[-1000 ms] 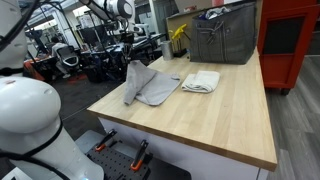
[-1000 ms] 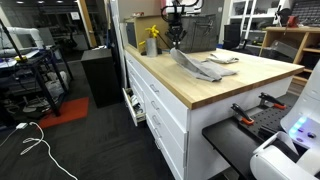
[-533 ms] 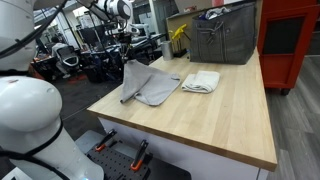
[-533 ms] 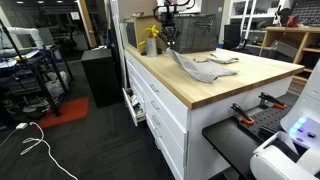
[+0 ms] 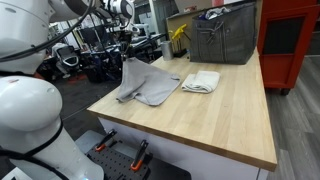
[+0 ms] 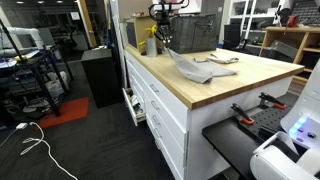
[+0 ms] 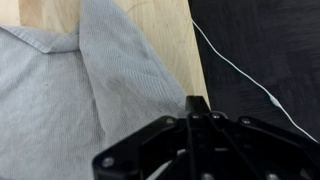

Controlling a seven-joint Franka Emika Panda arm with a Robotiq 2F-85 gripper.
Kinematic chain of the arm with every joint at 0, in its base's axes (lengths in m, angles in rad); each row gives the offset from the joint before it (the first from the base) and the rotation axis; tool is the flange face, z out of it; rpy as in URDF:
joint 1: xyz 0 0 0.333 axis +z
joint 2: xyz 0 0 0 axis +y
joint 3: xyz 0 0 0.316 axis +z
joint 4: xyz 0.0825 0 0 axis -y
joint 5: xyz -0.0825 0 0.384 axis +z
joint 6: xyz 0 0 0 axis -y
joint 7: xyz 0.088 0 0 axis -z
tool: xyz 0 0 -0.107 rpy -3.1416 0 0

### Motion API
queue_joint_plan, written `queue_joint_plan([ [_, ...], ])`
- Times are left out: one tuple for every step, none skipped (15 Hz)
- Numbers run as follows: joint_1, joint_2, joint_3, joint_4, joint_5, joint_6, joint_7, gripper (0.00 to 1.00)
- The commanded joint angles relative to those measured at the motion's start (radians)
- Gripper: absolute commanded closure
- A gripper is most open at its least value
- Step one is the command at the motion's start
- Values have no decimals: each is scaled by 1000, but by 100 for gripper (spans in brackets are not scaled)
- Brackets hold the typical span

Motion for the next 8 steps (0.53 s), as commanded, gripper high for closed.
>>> queue_joint_plan([
  [-24, 83, 30, 158, 74, -117, -31, 100],
  [-29, 100, 37, 187, 98, -138, -35, 100],
  [-37, 118, 46, 220, 128, -165, -41, 100],
  [-43, 134, 51, 248, 152, -186, -39, 100],
  [-50, 151, 57, 279, 180, -210, -32, 100],
  [-58, 168, 64, 307, 207, -229, -26, 100],
  [-66, 181, 71, 333, 233, -247, -22, 100],
  [-77, 194, 80, 358, 263, -264, -15, 100],
])
